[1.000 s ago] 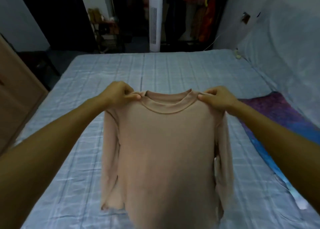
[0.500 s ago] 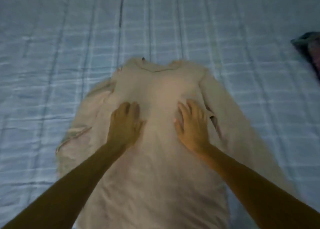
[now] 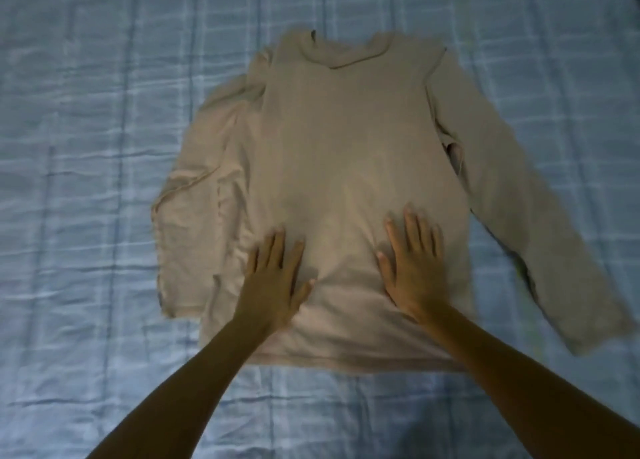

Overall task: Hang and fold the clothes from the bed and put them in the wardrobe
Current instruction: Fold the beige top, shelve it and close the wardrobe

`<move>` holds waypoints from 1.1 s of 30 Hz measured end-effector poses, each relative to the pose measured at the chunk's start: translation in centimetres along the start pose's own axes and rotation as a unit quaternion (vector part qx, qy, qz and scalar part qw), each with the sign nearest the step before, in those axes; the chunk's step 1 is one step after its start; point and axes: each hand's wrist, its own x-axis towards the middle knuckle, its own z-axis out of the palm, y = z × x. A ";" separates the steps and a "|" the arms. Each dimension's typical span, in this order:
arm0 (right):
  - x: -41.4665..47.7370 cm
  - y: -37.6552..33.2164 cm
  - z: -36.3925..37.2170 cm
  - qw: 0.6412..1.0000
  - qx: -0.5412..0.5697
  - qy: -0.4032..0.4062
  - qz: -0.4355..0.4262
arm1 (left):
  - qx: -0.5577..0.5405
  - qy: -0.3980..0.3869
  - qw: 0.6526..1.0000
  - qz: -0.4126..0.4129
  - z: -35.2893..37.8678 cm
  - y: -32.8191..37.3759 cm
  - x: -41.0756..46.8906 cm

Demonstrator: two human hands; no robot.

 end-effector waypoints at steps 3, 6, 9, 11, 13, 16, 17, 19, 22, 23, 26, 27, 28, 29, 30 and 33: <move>-6.1 -0.2 0.8 0.999 0.018 -0.031 0.032 | 0.018 -0.023 0.999 0.046 0.9 -1.6 -3.7; -11.2 0.5 1.2 0.997 0.001 -0.069 0.026 | 0.045 -0.023 0.986 0.157 2.0 -3.4 -7.3; -14.8 1.9 1.0 0.994 -0.024 -0.085 -0.064 | 0.042 -0.015 0.979 0.197 3.0 -4.7 -10.0; -16.0 2.8 0.6 0.990 -0.040 -0.089 -0.103 | 0.049 0.003 0.979 0.196 3.2 -5.3 -10.6; -16.0 3.5 0.2 0.991 -0.052 -0.082 -0.095 | 0.063 0.023 0.981 0.181 3.2 -5.7 -10.6; -15.4 4.1 0.4 0.991 -0.068 -0.048 -0.105 | 0.052 0.048 0.985 0.160 3.2 -5.7 -10.2; -15.4 4.2 0.6 0.991 -0.061 -0.026 -0.115 | 0.053 0.058 0.984 0.161 3.4 -5.8 -10.2; -16.0 4.1 0.7 0.993 -0.021 0.006 -0.112 | 0.060 0.082 0.979 0.177 3.6 -6.2 -10.5; -17.6 3.4 -0.9 0.996 0.000 0.028 -0.087 | 0.083 0.082 0.969 0.218 3.1 -6.2 -11.8; -18.1 3.3 -1.4 0.996 -0.005 0.023 -0.091 | 0.082 0.076 0.965 0.238 2.7 -6.2 -12.2; -18.8 3.7 -2.4 0.993 -0.047 -0.026 -0.110 | 0.033 0.091 0.944 0.316 -0.1 -7.6 -12.4; -19.0 3.9 -2.6 0.989 -0.063 -0.040 -0.130 | 0.017 0.117 0.945 0.305 -1.1 -8.4 -12.0; -18.8 4.0 -3.1 0.987 -0.068 -0.057 -0.136 | -0.001 0.147 0.957 0.251 -2.0 -9.3 -11.4; -18.3 4.0 -3.5 0.985 -0.069 -0.064 -0.147 | -0.020 0.179 0.972 0.152 -2.8 -10.1 -10.6; -17.5 3.7 -3.9 0.984 -0.063 -0.055 -0.156 | -0.043 0.203 0.978 0.015 -3.6 -10.8 -9.7; -14.0 0.1 -5.4 0.990 0.005 0.010 -0.141 | -0.188 0.159 0.916 -0.316 -4.7 -12.4 -6.4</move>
